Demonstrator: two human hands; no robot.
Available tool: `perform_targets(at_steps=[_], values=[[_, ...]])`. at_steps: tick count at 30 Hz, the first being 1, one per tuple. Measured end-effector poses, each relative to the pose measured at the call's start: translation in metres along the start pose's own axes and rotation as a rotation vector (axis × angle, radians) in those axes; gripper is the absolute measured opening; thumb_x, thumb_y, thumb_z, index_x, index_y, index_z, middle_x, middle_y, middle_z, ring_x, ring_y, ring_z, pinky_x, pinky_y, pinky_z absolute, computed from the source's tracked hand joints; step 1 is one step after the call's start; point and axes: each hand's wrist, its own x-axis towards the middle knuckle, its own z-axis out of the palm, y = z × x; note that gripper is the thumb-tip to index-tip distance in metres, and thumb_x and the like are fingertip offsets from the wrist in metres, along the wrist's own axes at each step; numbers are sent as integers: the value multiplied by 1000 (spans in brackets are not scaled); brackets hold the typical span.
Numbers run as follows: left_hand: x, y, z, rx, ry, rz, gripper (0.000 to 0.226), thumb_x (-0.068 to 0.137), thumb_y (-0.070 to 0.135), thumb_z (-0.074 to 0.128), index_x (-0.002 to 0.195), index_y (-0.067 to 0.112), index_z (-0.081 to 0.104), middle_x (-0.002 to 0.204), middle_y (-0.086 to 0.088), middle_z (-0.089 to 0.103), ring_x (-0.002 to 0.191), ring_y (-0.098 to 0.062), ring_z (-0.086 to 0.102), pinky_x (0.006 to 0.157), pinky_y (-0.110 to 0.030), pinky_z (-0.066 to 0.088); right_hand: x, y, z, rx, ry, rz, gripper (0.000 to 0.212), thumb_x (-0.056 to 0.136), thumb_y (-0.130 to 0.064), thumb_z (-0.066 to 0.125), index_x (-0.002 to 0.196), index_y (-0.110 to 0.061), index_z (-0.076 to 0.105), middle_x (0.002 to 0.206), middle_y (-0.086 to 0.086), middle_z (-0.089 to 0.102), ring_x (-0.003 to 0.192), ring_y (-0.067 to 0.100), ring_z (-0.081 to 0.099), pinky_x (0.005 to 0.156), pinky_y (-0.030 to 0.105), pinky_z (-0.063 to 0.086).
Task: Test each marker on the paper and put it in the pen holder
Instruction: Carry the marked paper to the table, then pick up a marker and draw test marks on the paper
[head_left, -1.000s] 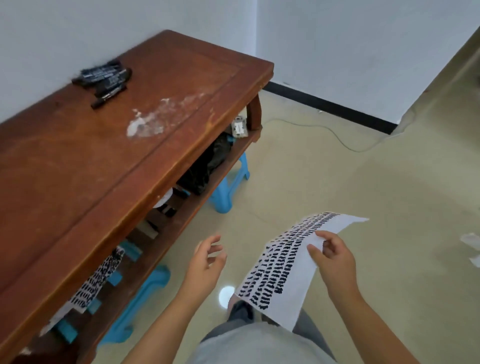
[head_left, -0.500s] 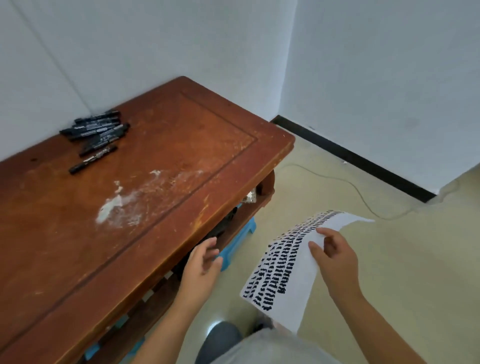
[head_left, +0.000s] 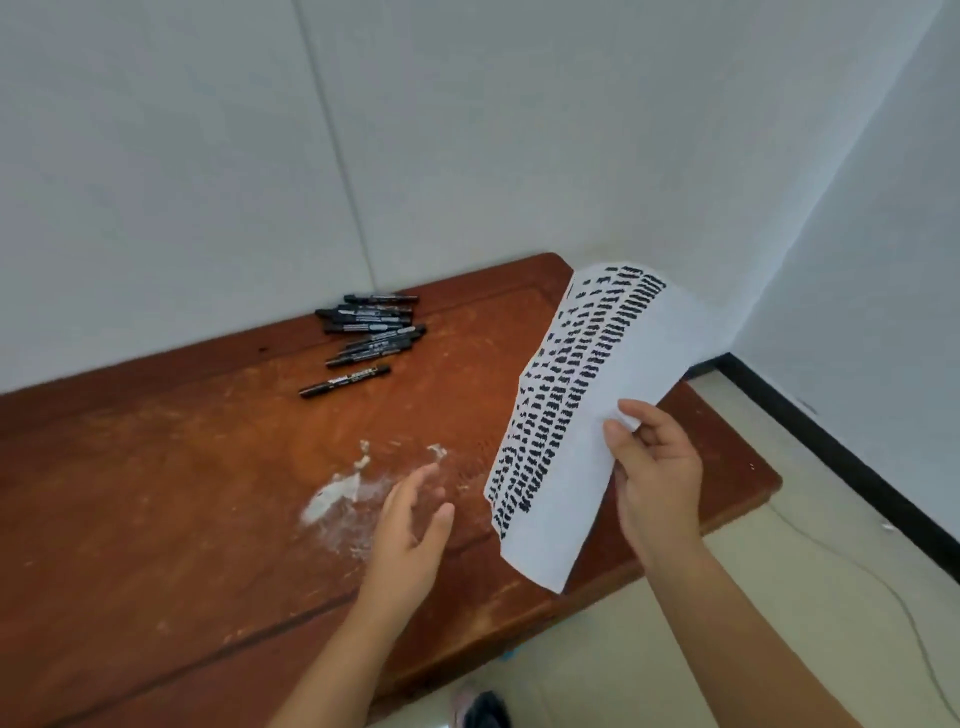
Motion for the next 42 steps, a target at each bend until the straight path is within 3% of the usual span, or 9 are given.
perform_targets(at_steps=[7, 12, 15, 19, 24, 28, 33, 37, 42], values=[[31, -45, -23, 53, 113, -121, 35, 88, 12, 55, 118, 24, 43, 116, 9, 44, 111, -11, 45, 71, -1, 38, 21, 86, 36, -364, -33, 211, 23, 87, -4, 54, 107, -13, 60, 109, 8, 61, 100, 17, 57, 90, 28, 45], [35, -67, -24, 118, 242, -296, 47, 82, 10, 63, 126, 14, 46, 126, 0, 39, 116, -15, 41, 95, -36, 43, 20, 109, 38, -808, -353, 260, 39, 87, -9, 55, 126, -9, 48, 85, 1, 61, 79, 16, 58, 76, 24, 53], [40, -67, -22, 162, 386, -338, 45, 77, 0, 66, 119, 7, 53, 124, -11, 46, 113, -19, 44, 101, -43, 39, 30, 107, 35, -1014, -523, 178, 32, 87, -11, 55, 119, -7, 54, 64, -6, 52, 61, 4, 49, 55, 6, 40], [43, -63, -20, 245, 316, -253, 40, 75, -4, 68, 112, 6, 58, 119, -5, 48, 112, -13, 41, 103, -18, 28, 52, 99, 27, -1245, -626, -158, 24, 86, -22, 52, 95, -5, 66, 56, -6, 54, 57, 13, 54, 61, 27, 50], [45, -63, -25, 418, 180, 79, 40, 67, -10, 71, 104, 4, 63, 116, 2, 46, 108, 6, 32, 97, 4, 11, 83, 133, 15, -1576, -871, -436, 59, 89, -57, 13, 117, -21, 50, 119, 10, 63, 115, 29, 46, 84, 54, 45], [44, -76, -30, 486, 223, 142, 43, 69, -9, 69, 105, 12, 60, 123, 3, 46, 117, -10, 37, 100, -14, 30, 79, 154, 9, -1774, -977, -364, 63, 88, -60, 1, 123, -29, 44, 136, 1, 42, 126, 27, 27, 110, 49, 17], [40, -85, -29, 815, 167, -123, 45, 74, 21, 70, 116, 10, 57, 128, -16, 53, 118, -41, 48, 86, -62, 45, 62, 160, 16, -1724, -945, -265, 62, 88, -59, 2, 125, -27, 40, 136, 1, 38, 139, 16, -17, 109, 39, -11], [42, -86, -26, 914, 60, -405, 64, 88, 59, 17, 143, 25, 15, 154, 2, 4, 141, -20, -4, 112, -44, -2, 58, 167, 24, -1764, -921, -362, 62, 89, -58, 2, 122, -25, 43, 128, 9, 57, 132, 29, 19, 110, 44, -7], [39, -97, -23, 984, 31, -425, 84, 76, 64, -7, 140, 23, 27, 151, -3, 21, 139, -25, 17, 108, -49, 7, 68, 157, 52, -1673, -981, -359, 72, 91, -49, 2, 102, -14, 64, 106, 12, 69, 99, 31, 64, 81, 62, 45]])
